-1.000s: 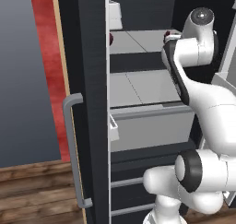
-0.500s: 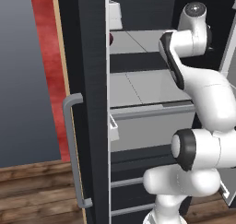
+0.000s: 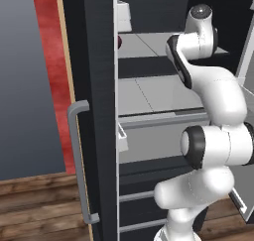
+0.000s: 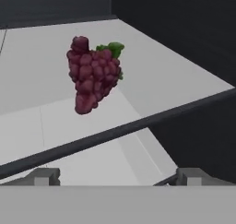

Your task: Move the beet and grapes from the top shelf to the second highest shelf to make space. Then, place the pitcher from the counter on the cleared top shelf.

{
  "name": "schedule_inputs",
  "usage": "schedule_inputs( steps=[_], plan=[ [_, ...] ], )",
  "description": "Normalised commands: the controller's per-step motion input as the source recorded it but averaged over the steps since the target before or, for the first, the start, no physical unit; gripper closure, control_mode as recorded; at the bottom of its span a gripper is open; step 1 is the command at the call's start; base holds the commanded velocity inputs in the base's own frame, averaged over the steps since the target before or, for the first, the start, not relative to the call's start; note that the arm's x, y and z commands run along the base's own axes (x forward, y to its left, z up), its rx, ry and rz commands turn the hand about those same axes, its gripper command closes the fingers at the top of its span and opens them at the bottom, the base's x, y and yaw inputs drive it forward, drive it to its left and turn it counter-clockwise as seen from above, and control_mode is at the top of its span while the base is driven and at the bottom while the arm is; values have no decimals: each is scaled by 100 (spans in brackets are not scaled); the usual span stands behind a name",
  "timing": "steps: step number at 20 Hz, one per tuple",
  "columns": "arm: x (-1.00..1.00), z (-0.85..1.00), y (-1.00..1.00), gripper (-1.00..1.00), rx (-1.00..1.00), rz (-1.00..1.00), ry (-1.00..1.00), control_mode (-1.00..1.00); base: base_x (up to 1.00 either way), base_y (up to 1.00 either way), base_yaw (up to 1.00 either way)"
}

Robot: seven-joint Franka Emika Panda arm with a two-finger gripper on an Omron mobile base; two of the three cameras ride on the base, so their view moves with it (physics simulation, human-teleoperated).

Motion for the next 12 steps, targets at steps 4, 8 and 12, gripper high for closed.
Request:
schedule_inputs(
  steps=[4, 8, 12],
  plan=[
    [44, -26, 0, -100, 0, 0, -2, -100, 0, 0, 0],
    [43, -8, 0, -100, 1, 0, -3, -100, 0, 0, 0],
    [32, 0, -7, -100, 1, 0, -3, -100, 0, 0, 0]
  ],
)
